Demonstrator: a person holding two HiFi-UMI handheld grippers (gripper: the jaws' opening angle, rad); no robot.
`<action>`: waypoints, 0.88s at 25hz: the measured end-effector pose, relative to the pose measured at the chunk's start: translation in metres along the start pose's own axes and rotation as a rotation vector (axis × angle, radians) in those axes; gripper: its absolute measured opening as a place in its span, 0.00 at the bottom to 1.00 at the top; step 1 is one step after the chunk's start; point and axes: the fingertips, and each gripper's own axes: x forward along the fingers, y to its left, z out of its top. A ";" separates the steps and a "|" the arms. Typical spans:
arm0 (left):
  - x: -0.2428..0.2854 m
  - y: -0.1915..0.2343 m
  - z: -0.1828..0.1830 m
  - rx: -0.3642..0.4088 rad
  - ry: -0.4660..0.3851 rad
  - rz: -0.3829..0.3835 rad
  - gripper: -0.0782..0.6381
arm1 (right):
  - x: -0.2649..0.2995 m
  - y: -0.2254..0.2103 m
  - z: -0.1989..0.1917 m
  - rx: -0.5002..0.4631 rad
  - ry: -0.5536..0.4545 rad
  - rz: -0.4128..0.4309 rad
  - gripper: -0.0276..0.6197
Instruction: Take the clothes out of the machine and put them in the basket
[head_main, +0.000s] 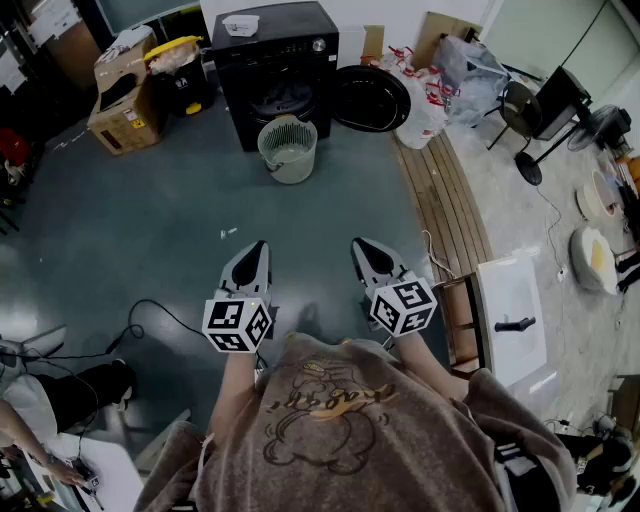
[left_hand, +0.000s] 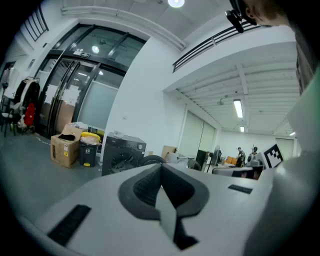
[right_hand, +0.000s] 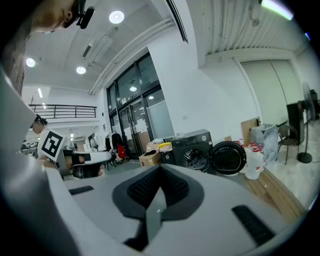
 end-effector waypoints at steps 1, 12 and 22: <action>0.000 0.002 -0.001 -0.008 0.002 0.000 0.12 | 0.001 0.001 -0.001 0.002 0.002 -0.003 0.04; 0.001 0.042 -0.006 0.002 0.022 -0.018 0.12 | 0.030 0.018 -0.014 0.021 0.016 -0.023 0.04; 0.024 0.075 -0.006 -0.009 0.042 -0.052 0.12 | 0.067 0.015 -0.016 0.016 0.018 -0.055 0.04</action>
